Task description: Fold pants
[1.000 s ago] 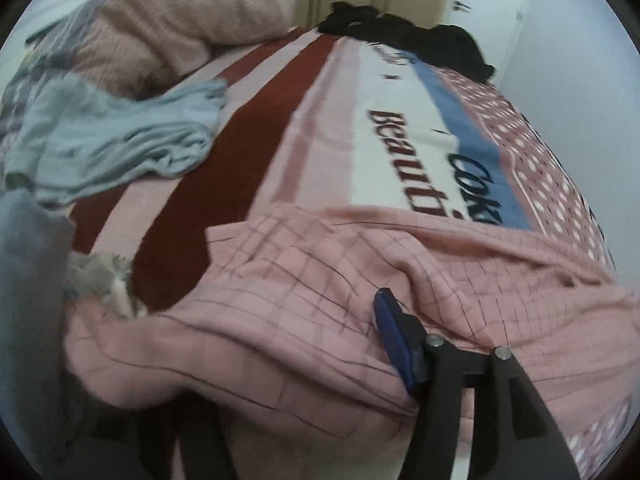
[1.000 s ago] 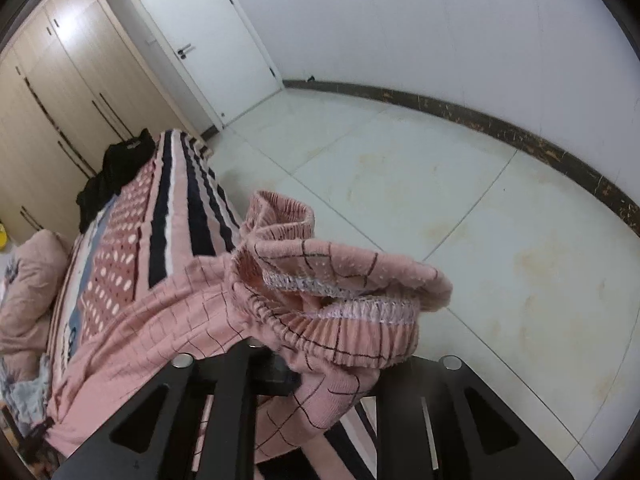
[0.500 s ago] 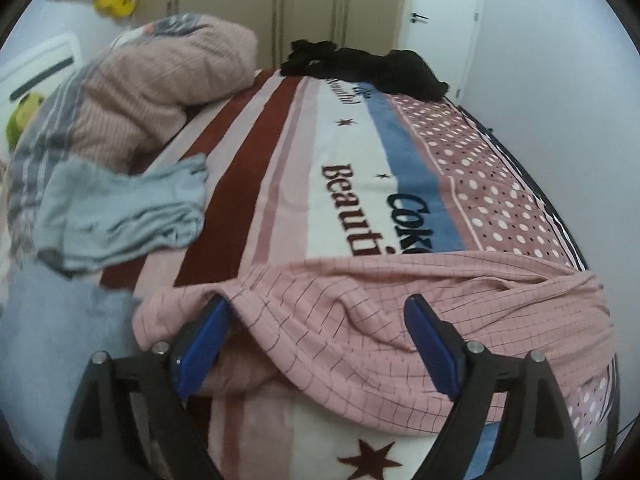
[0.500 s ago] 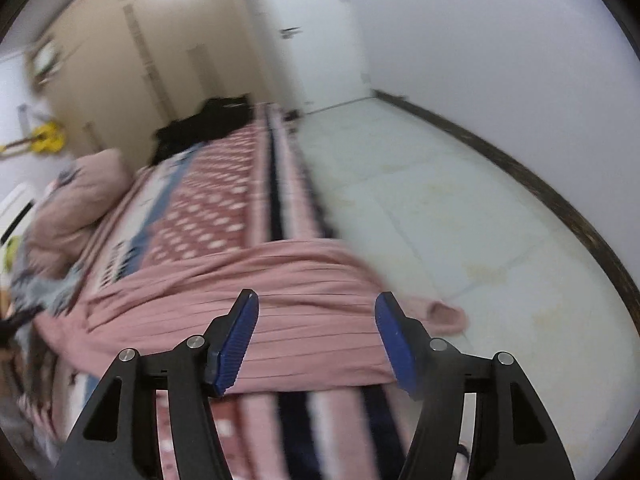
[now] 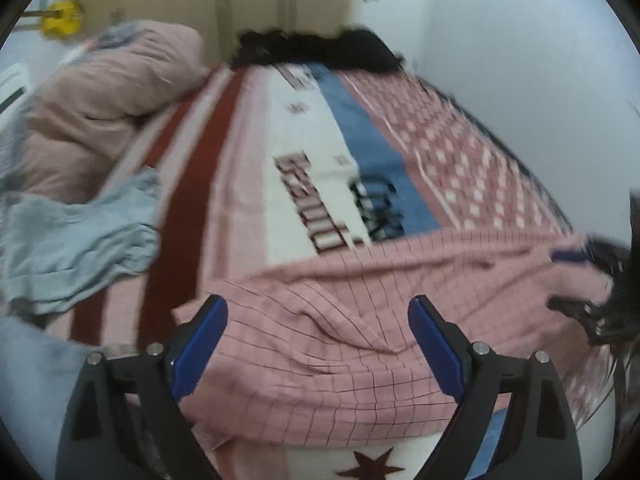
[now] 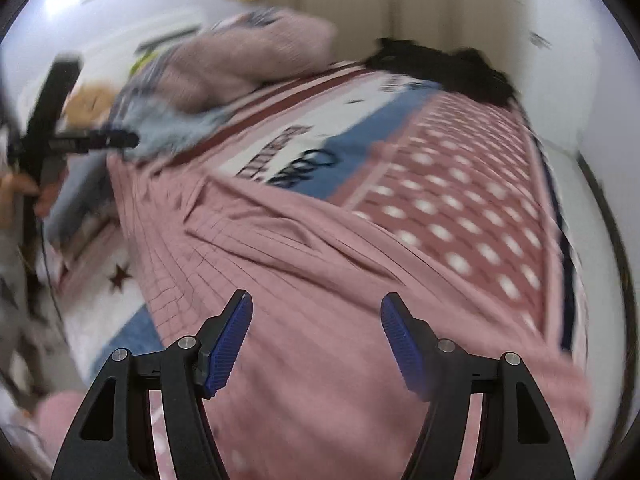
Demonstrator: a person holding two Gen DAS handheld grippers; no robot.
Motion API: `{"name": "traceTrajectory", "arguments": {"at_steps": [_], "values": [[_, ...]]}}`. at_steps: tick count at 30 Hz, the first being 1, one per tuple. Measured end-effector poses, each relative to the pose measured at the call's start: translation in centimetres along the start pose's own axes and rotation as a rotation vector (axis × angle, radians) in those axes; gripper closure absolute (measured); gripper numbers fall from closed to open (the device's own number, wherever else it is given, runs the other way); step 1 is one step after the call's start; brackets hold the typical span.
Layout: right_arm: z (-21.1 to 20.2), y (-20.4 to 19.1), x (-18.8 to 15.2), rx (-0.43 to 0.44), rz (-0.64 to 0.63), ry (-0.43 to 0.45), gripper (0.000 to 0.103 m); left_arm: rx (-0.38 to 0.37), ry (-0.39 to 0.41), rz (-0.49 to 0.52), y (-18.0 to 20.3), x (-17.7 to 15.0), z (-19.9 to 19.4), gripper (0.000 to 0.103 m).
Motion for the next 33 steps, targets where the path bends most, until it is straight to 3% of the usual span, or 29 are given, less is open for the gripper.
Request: {"name": "traceTrajectory", "arguments": {"at_steps": [4, 7, 9, 10, 11, 13, 14, 16, 19, 27, 30, 32, 33], "values": [[5.4, -1.8, 0.9, 0.031, -0.100, -0.085, 0.040, -0.021, -0.139, -0.012, 0.1, -2.0, 4.8, 0.014], [7.9, -2.2, 0.7, -0.038, -0.212, -0.133, 0.040, -0.085, -0.203, -0.076, -0.1, -2.8, 6.4, 0.014], [8.7, -2.0, 0.7, -0.040, -0.222, -0.137, 0.042, -0.122, -0.245, -0.123, -0.2, -3.3, 7.3, 0.014], [8.8, -1.8, 0.8, -0.038, -0.213, -0.137, 0.046, -0.120, -0.254, -0.137, -0.4, -3.3, 7.8, 0.017], [8.9, -1.4, 1.0, -0.053, -0.201, -0.135, 0.068, -0.111, -0.251, -0.142, -0.6, -3.1, 8.2, 0.020], [8.8, -0.2, 1.7, -0.101, -0.191, -0.135, 0.091, -0.101, -0.238, -0.157, -0.8, -2.6, 8.8, 0.044], [8.7, 0.0, 2.0, -0.102, -0.183, -0.125, 0.095, -0.098, -0.233, -0.173, -0.9, -2.3, 9.0, 0.052], [8.8, 0.5, 2.7, -0.104, -0.166, -0.116, 0.098, -0.071, -0.220, -0.201, -1.4, -1.5, 9.5, 0.086], [8.6, 1.4, 3.4, -0.126, -0.139, -0.103, 0.099, -0.052, -0.154, -0.216, -2.2, 0.1, 9.6, 0.099], [9.5, 4.6, 5.4, -0.182, -0.060, -0.097, 0.100, 0.036, -0.023, -0.222, -3.9, 3.6, 9.6, 0.100], [10.8, 5.4, 5.2, -0.146, 0.003, -0.127, 0.099, 0.070, -0.015, -0.246, -5.2, 4.2, 9.3, 0.097], [10.5, 5.6, 4.9, -0.132, 0.047, -0.130, 0.095, 0.060, -0.038, -0.249, -5.5, 3.8, 8.6, 0.085], [9.6, 5.7, 4.7, -0.119, 0.077, -0.113, 0.089, 0.057, -0.032, -0.237, -5.4, 3.5, 7.8, 0.064]]}}
Point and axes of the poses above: each gripper's, at about its wrist camera, not at the fingertips, and z roughly the way its jaws point, y to its right, x to its top, the point moved 10 cm from there along z, roughly the way its jaws point, and after that the axes turned 14 degrees about -z, right-handed, at the moved point
